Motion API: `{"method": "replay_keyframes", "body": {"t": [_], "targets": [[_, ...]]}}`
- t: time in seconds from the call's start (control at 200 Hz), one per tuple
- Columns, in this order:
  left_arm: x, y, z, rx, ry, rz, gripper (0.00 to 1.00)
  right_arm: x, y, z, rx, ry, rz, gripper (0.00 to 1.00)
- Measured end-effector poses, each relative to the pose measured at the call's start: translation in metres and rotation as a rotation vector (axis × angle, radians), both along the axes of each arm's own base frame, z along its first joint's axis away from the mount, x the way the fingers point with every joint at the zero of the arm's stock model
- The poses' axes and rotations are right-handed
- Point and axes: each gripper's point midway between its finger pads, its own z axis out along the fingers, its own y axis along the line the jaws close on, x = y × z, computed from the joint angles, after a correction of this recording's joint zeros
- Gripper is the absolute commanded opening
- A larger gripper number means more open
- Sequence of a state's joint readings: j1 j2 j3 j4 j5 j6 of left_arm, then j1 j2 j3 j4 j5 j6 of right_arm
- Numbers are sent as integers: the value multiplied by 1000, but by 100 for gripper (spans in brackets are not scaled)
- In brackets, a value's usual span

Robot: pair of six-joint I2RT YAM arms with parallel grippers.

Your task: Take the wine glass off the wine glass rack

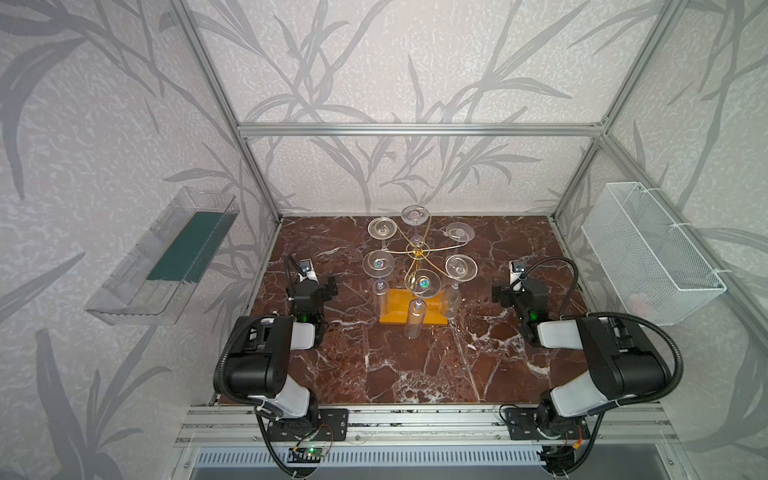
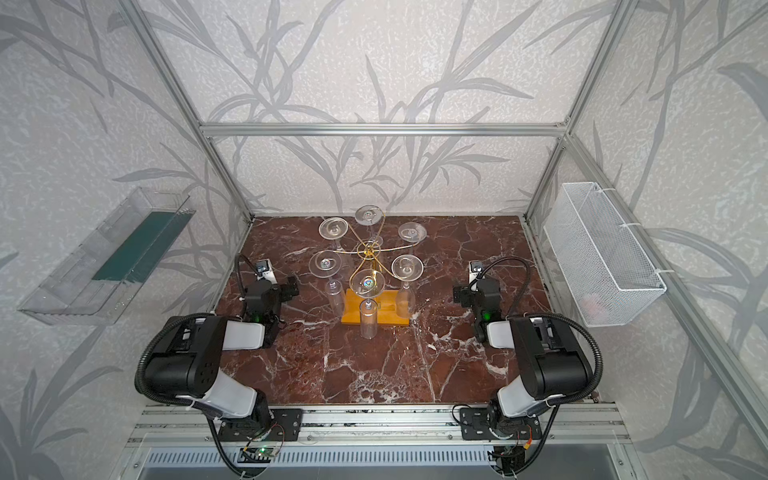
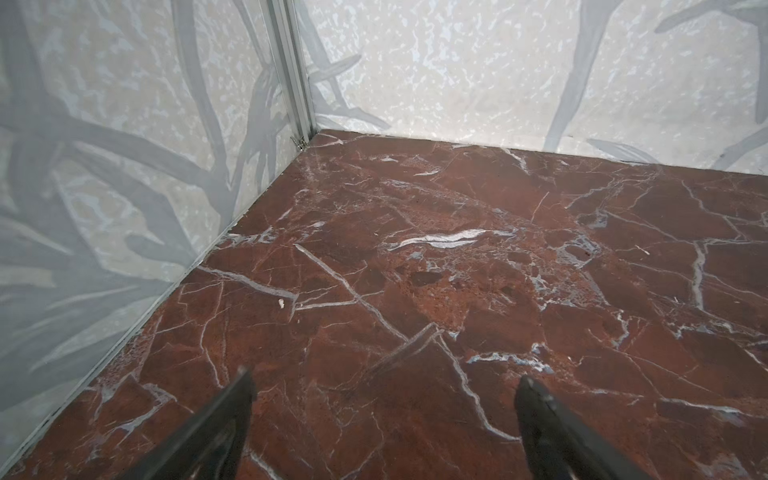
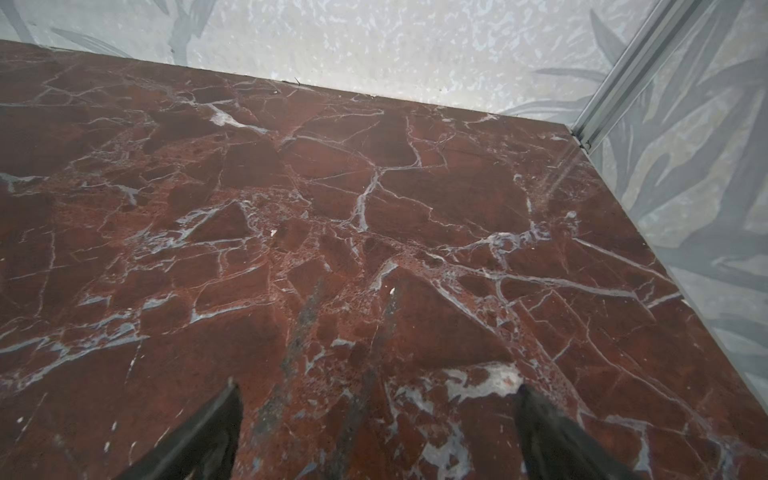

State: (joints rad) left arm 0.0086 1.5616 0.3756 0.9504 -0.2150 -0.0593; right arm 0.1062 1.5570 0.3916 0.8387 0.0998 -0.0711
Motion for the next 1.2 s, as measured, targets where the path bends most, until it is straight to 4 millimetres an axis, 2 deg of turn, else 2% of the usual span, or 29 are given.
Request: {"method": "replay_keyframes", "body": {"t": [1.199], "targets": [[0,0,0,0,0,0,99,0,5,-1,12,4,27,99]]}}
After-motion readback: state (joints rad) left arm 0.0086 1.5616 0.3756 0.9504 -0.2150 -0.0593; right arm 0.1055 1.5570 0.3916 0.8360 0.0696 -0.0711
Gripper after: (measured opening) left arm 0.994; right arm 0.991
